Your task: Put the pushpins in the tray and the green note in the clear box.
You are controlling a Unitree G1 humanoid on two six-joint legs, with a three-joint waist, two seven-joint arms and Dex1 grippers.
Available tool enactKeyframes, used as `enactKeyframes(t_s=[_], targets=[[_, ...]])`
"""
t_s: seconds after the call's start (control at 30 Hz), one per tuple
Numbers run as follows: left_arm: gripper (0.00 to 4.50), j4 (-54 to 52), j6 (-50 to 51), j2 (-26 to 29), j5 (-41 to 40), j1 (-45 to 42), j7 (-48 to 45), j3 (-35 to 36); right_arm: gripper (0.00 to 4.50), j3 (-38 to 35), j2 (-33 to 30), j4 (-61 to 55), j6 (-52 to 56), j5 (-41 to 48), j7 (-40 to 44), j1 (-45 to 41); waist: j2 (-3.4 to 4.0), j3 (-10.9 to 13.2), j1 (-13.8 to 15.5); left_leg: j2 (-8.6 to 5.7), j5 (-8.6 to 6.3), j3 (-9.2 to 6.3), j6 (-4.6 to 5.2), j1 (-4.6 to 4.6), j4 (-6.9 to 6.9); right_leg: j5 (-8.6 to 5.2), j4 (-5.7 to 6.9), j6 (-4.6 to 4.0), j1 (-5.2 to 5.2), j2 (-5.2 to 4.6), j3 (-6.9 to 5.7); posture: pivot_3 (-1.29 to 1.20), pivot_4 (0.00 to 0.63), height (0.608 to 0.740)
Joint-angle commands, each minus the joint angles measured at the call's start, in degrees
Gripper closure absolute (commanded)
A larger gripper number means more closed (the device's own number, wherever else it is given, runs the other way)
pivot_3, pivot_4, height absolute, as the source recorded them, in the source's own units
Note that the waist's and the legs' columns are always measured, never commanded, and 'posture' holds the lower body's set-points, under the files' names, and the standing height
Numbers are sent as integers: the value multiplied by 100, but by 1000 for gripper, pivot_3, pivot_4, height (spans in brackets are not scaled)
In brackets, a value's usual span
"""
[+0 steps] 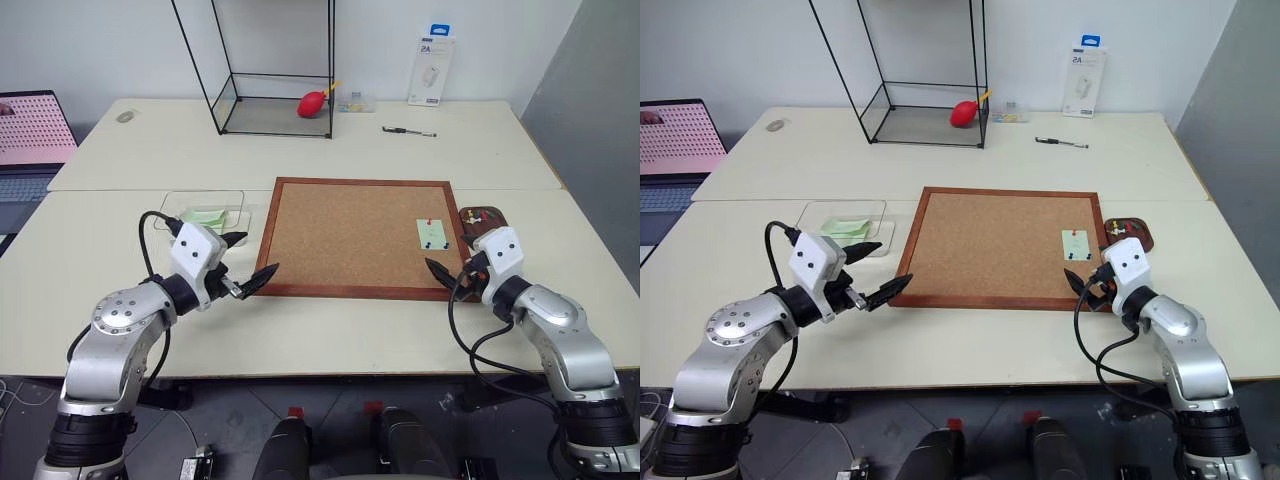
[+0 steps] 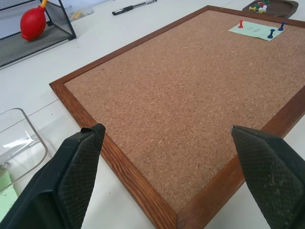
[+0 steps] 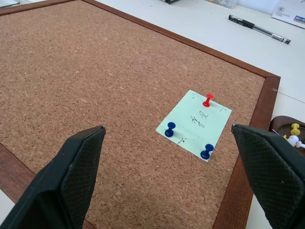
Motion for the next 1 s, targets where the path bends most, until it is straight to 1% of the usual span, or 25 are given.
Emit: enactKeyframes(t_s=[0.03,0.23,0.4,0.53,0.73,0.77,0.8,0.83,0.9,0.93,0.97,1.0], targets=[[24,-262,-90,99,-88,-38,-55,175,2,-55,25,-93,-145,7,-14,-72,0,0,0,0,0,0,0,0,0,0,0,0,0,0,0,0,150,740],[24,-267,76,214,43,-115,24,80,2,-42,38,-51,-184,10,31,-78,0,0,0,1,0,0,0,0,0,0,0,-1,0,3,0,0,150,740],[24,-227,192,241,-148,-258,-131,52,2,-38,60,-25,-213,10,47,-85,0,0,0,2,0,-1,0,0,0,0,0,-1,0,4,-1,0,150,740],[24,-114,112,111,-136,-528,-91,38,2,-49,79,-1,-225,24,64,-99,0,0,2,2,0,-1,0,0,0,1,0,-1,0,6,0,0,150,740],[24,273,-45,-188,156,-1118,-132,-539,2,-97,24,24,-136,133,203,-171,0,0,5,-1,0,0,0,0,1,8,1,11,1,8,3,0,150,740],[375,317,-47,-232,170,-1184,-155,-609,0,-109,16,14,-126,147,223,-164,0,0,4,0,0,0,0,0,0,12,0,19,1,8,2,0,150,740],[428,382,-63,-275,188,-1265,-198,-700,0,-114,11,-4,-123,157,241,-148,0,0,3,0,0,1,0,0,0,16,0,24,1,9,3,0,150,740],[701,452,-68,-317,214,-1348,-228,-789,0,-115,13,-22,-119,172,254,-136,0,0,3,0,0,1,0,0,0,18,0,27,1,9,3,0,150,740],[1074,656,-57,-463,319,-1593,-199,-1011,0,-113,37,-60,-115,209,257,-121,0,0,-1,3,0,0,0,0,0,20,0,25,0,15,2,0,150,740],[1364,757,-34,-541,367,-1728,-222,-1145,0,-119,68,-90,-108,248,253,-113,0,0,4,5,0,-1,0,0,0,21,1,23,1,17,2,0,150,740],[1483,849,-28,-610,425,-1844,-247,-1265,0,-122,92,-116,-102,275,248,-106,0,0,4,5,0,-3,0,0,1,22,2,21,0,19,1,0,150,740],[1746,907,-30,-649,462,-1913,-271,-1336,0,-124,105,-132,-97,293,246,-101,0,0,4,7,0,-3,0,0,1,23,2,20,1,21,1,0,150,740]])
